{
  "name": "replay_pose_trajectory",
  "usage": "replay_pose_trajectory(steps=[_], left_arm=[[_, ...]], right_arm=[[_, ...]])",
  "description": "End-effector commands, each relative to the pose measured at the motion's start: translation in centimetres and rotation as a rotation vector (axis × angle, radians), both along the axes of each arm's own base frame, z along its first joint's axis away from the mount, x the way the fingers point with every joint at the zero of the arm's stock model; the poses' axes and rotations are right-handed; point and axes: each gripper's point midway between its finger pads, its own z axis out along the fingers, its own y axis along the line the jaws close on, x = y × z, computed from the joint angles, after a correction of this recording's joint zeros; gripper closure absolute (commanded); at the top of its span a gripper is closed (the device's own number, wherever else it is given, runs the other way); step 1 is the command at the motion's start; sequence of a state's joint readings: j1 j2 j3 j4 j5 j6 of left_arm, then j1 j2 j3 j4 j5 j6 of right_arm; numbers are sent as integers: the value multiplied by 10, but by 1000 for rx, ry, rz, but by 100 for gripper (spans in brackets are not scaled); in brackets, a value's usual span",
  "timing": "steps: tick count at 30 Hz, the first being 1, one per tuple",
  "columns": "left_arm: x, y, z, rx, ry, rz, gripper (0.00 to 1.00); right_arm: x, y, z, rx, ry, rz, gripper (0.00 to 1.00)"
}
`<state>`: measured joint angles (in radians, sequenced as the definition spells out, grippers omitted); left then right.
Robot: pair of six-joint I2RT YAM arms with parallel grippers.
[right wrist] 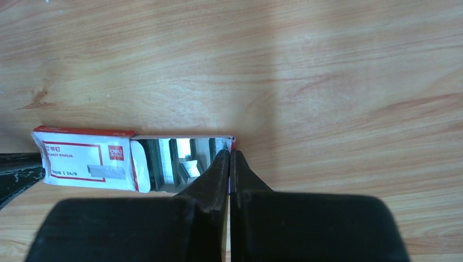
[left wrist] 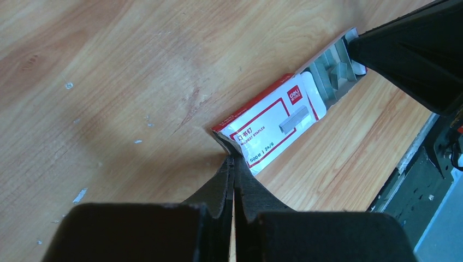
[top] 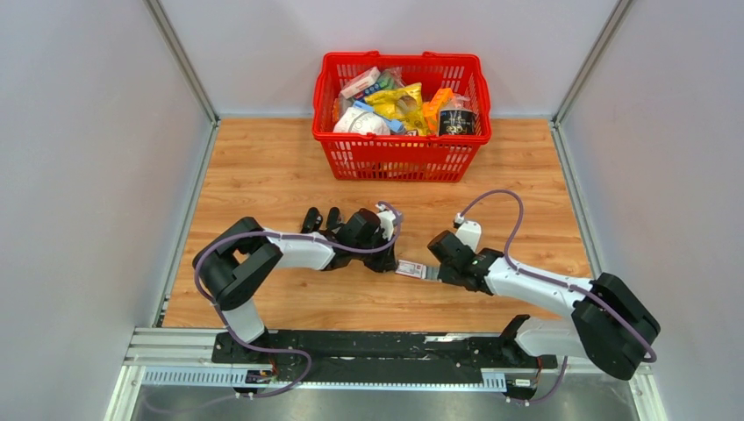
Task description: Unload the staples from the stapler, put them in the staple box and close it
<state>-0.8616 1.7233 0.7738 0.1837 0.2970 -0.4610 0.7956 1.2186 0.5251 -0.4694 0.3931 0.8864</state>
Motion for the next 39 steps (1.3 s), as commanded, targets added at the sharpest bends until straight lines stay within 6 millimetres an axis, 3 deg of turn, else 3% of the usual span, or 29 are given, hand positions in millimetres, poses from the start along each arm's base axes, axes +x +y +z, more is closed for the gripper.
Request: replay_pose_trajectory(steps=[1, 15, 39], left_arm=[[-22, 12, -29, 89, 66, -25, 100], [-27, 6, -30, 93, 69, -46, 100], [-31, -1, -28, 94, 63, -77, 100]], right_arm=[[6, 5, 0, -7, -8, -3, 100], [10, 15, -4, 17, -4, 14, 100], [8, 46, -5, 38, 25, 199, 100]])
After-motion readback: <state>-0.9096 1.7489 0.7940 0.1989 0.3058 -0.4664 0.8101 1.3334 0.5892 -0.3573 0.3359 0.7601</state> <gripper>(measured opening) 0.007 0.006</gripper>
